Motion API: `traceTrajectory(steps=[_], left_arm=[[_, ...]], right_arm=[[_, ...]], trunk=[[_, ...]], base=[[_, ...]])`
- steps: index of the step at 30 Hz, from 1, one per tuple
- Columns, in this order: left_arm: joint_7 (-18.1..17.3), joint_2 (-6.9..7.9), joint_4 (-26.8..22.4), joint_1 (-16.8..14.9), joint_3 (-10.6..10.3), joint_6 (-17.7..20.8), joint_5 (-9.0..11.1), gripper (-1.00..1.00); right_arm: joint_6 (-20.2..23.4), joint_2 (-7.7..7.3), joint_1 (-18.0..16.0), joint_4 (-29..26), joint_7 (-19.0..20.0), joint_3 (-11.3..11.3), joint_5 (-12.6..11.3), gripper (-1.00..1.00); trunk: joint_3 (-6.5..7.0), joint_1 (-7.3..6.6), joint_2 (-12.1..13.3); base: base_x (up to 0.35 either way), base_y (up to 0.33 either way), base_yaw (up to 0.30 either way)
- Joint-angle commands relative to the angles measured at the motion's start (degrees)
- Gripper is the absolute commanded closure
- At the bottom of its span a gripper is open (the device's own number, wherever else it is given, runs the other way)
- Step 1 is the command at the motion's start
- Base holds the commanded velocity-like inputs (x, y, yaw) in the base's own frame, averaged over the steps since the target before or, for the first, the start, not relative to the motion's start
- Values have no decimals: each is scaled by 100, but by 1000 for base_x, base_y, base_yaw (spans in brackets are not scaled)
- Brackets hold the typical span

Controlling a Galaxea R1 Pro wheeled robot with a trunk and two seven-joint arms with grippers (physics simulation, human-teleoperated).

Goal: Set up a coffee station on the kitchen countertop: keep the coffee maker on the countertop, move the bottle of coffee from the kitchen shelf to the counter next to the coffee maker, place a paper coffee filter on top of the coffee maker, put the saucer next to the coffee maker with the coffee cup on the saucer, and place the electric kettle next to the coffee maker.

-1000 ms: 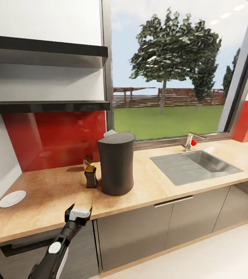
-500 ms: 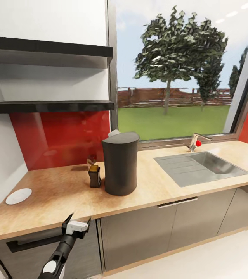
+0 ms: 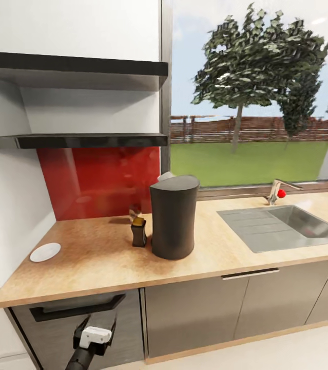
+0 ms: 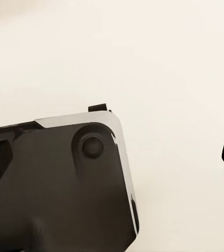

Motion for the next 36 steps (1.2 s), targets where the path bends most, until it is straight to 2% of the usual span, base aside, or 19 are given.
traceTrajectory(steps=[1,5,14,16,19,24,28,31,33,35,36], left_arm=[[-55,-9,1,36,45,-21,-27,-100],[-55,-7,-14,365,42,-21,-33,-100],[-8,24,-494,1508,87,1,-72,-100],[6,65,-497,1685,94,29,-88,-100],[22,204,-481,1908,92,84,-100,-100],[35,362,-370,2266,116,366,-116,-100],[47,550,189,2349,281,860,-129,-100],[125,651,922,2337,414,1457,-134,-100],[291,694,1272,2284,449,1800,-141,-100],[754,750,1584,2161,471,2166,-140,-100],[856,757,1618,2146,475,2205,-138,-100]], right_arm=[[-19,1,-2,6,5,-19,-25,-100],[-19,1,-2,9,5,-19,-25,-100],[-12,4,-2,32,5,-19,-23,-100],[-12,2,-2,34,5,-19,-20,-100],[-11,1,-2,27,13,-19,-17,-100],[-11,1,-2,12,38,-10,-12,-100],[-11,-3,-2,21,46,15,13,-100],[-11,-14,-2,25,48,22,32,-100],[-11,-23,-2,26,48,25,43,-100],[-11,-30,-2,27,48,28,55,-100],[-11,-31,-2,27,48,29,56,-100]], trunk=[[-2,2,-4],[-2,2,-4],[-2,2,-4],[-2,2,-4],[-2,2,-4],[-2,2,-4],[-2,2,-4],[-2,2,-4],[-2,2,-4],[-2,2,-4],[-2,2,-4]], base=[[0,0,22],[0,0,9],[0,0,1],[0,0,0],[0,0,0],[0,0,0],[0,0,0],[0,0,0],[0,0,0],[0,0,0],[0,0,0]])
